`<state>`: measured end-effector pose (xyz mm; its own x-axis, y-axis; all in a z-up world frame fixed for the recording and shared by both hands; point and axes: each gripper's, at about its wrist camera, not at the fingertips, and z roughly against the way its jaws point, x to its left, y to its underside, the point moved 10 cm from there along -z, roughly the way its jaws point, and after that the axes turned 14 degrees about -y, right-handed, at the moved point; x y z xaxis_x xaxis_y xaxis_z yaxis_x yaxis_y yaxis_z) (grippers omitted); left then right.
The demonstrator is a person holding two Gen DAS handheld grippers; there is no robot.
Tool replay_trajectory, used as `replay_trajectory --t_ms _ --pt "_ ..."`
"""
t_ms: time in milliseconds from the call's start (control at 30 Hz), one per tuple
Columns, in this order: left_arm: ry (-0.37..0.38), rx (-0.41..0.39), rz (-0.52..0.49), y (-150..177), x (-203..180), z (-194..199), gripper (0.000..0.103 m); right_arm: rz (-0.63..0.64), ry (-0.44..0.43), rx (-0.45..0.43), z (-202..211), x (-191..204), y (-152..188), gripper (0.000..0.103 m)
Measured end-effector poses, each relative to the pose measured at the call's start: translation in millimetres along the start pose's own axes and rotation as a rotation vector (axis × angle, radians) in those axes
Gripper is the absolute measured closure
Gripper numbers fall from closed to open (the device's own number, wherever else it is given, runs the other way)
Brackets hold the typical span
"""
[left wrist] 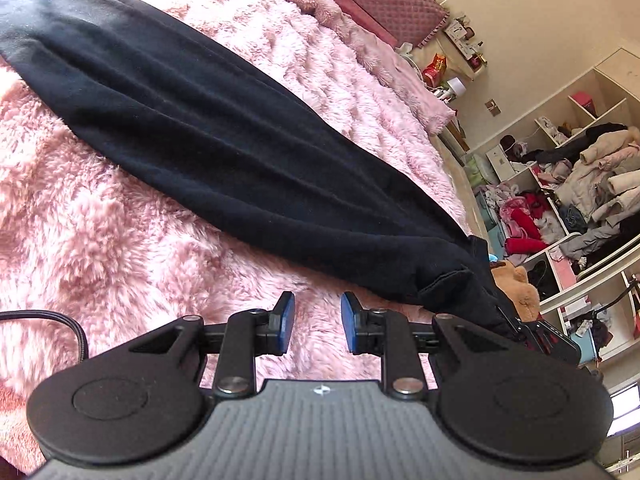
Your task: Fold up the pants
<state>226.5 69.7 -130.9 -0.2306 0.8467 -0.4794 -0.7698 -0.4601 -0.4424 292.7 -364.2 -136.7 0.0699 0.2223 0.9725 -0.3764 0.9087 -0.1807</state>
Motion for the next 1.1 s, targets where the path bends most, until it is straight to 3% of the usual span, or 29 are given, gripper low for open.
replay_trajectory --t_ms 167,333,467,633,767,867,933,1000,1100 --pt "-0.046 -0.010 -0.015 6.7 11.7 12.5 0.074 0.016 -0.001 0.018 52.1 15.6 6.8 0.097" --pt "-0.082 -0.081 0.071 -3.9 55.4 29.4 0.074 0.017 0.043 -0.011 103.0 1.7 0.8 0.097" --pt "-0.184 -0.226 0.100 -34.0 102.9 52.3 0.069 0.038 0.088 -0.003 120.2 -16.8 4.1 0.097" --pt "-0.296 -0.306 0.265 -75.1 186.6 68.4 0.068 0.138 0.143 -0.005 117.5 -20.7 9.3 0.096" --pt "-0.385 -0.395 0.275 -119.1 235.2 82.4 0.068 0.230 0.172 -0.004 111.5 -18.9 7.6 0.096" --pt "-0.393 -0.436 0.204 -171.6 254.9 86.3 0.068 0.265 0.207 -0.001 107.9 -24.9 9.7 0.095" --pt "-0.331 -0.446 0.080 -209.6 248.6 81.4 0.067 0.269 0.221 0.002 105.5 -29.3 10.7 0.095" --pt "-0.259 -0.411 -0.063 -241.5 234.2 69.1 0.067 0.273 0.223 -0.006 104.9 -30.8 9.6 0.094" --pt "-0.227 -0.298 -0.241 -274.1 219.4 41.4 0.067 0.318 0.238 -0.006 102.6 -28.2 10.0 0.094"
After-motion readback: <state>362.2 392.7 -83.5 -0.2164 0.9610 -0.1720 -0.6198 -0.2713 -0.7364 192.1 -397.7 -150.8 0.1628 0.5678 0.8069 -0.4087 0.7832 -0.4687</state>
